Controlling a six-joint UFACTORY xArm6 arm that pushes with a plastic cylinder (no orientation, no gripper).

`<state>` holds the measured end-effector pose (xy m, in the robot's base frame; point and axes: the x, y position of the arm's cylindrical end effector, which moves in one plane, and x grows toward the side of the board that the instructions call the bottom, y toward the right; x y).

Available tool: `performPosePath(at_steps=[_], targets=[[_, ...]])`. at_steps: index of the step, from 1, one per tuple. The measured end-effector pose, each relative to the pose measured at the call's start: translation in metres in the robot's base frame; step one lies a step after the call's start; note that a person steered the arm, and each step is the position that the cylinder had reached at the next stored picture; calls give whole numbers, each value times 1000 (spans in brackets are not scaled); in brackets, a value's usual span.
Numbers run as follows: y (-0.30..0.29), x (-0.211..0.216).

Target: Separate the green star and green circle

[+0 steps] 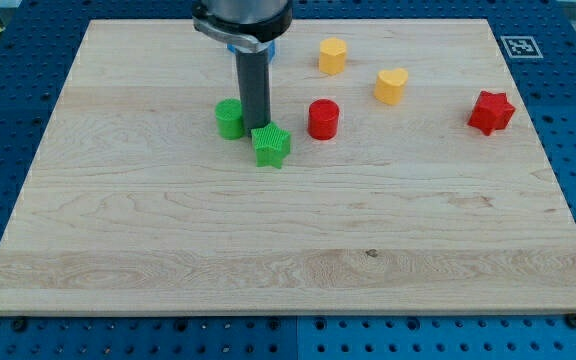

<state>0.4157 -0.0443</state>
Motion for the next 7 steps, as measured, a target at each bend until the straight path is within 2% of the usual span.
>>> performPosePath(at_steps=[2,7], targets=[[0,30],[-3,-33]])
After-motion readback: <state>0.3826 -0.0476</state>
